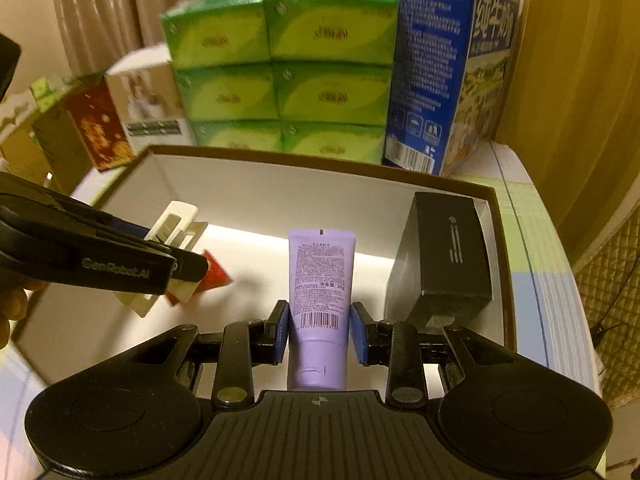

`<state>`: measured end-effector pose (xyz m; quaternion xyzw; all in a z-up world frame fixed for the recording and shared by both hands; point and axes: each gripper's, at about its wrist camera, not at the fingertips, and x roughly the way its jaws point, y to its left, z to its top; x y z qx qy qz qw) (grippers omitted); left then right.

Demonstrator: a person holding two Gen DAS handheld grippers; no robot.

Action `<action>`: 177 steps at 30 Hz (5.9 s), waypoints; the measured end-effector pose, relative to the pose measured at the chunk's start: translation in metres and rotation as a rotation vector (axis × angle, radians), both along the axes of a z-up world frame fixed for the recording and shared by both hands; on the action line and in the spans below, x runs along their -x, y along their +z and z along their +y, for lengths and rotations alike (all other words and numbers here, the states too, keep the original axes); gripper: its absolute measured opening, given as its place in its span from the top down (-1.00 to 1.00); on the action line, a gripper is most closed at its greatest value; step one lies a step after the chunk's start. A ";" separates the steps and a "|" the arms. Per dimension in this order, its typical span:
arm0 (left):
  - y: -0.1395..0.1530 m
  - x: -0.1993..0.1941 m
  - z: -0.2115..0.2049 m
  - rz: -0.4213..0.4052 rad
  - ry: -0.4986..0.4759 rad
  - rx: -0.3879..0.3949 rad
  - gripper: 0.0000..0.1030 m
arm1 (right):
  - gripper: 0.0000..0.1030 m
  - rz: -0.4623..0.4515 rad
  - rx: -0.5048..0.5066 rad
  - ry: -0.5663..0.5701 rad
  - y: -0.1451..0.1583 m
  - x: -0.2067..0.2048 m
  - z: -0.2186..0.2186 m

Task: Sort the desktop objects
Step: 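Open the right tool to drop the purple tube while the left tool releases the clip, then pull both open tools back from the brown box toward the remaining items, then grasp the brown scrunchie with the left tool while the right tool grasps the clear cup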

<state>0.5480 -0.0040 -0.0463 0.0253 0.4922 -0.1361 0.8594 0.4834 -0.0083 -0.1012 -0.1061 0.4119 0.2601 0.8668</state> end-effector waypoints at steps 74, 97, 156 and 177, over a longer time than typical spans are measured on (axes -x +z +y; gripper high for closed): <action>0.082 0.188 0.017 -0.203 0.081 -0.041 -0.62 | -0.96 -0.083 -0.205 -0.059 0.078 0.145 -0.095; 0.077 0.277 0.024 -0.169 0.077 -0.066 -0.63 | -0.96 -0.050 -0.187 -0.034 0.075 0.221 -0.117; -0.030 0.292 0.042 0.019 0.074 -0.113 -0.63 | -0.23 0.108 0.034 0.074 -0.052 0.229 -0.094; -0.047 0.261 0.046 -0.002 -0.005 -0.153 -0.62 | 0.04 0.142 -0.050 -0.011 -0.051 0.218 -0.112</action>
